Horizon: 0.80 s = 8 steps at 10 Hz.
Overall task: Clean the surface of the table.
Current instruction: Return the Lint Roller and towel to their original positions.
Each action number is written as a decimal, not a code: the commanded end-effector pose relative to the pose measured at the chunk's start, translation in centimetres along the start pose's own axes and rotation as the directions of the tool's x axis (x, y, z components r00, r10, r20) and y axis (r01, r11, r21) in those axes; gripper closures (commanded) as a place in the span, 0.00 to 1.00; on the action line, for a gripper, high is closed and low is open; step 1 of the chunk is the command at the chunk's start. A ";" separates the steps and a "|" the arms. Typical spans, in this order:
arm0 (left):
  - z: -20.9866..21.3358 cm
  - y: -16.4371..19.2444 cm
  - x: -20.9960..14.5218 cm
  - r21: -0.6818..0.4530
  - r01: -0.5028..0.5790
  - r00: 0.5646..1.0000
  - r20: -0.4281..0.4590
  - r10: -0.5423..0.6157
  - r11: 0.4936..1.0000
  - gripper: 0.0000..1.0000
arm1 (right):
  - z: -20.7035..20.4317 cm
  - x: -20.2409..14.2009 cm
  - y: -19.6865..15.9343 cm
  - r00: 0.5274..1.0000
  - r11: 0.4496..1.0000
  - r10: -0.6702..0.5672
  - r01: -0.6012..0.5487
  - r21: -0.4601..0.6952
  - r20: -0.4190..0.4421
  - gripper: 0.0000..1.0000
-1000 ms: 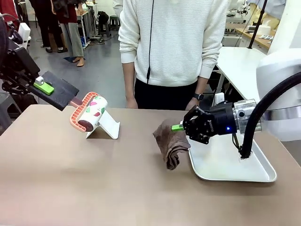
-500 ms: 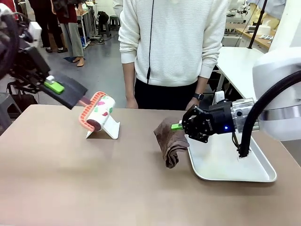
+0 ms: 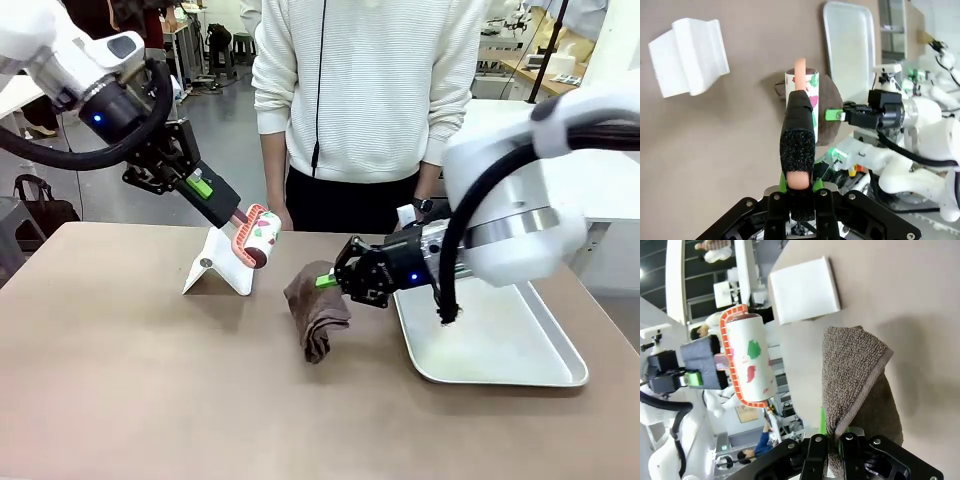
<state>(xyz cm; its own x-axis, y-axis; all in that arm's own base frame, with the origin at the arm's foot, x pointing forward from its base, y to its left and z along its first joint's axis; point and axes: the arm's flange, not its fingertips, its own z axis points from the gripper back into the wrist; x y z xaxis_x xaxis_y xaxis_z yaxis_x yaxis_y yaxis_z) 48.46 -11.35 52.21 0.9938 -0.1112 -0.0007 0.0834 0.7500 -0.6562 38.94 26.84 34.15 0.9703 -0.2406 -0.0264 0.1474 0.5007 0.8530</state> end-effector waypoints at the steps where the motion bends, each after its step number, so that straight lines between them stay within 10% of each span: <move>1: -0.4 -0.4 0.8 0.074 -0.096 0.995 0.047 0.093 0.993 0.81 | -2.4 1.4 -0.3 0.997 1.000 0.017 -0.015 -0.027 0.074 0.93; 5: -3.4 1.3 2.7 0.082 -0.095 0.995 0.017 0.094 0.992 0.81 | -4.1 5.8 -1.4 0.991 0.993 0.077 -0.066 -0.096 0.109 0.93; 8: -4.5 2.0 3.4 0.090 -0.098 0.995 0.026 0.096 0.991 0.81 | -4.6 7.4 -2.5 0.988 0.959 0.143 -0.151 -0.239 -0.049 0.93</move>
<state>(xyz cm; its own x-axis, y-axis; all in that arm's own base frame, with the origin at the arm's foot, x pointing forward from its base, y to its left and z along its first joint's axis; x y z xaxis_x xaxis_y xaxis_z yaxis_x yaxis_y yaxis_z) 51.32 -12.82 47.24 0.9980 -0.0247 -0.0578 -0.0147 0.8029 -0.5960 45.73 27.10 28.74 0.9784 -0.1908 0.0790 0.0700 0.6663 0.7424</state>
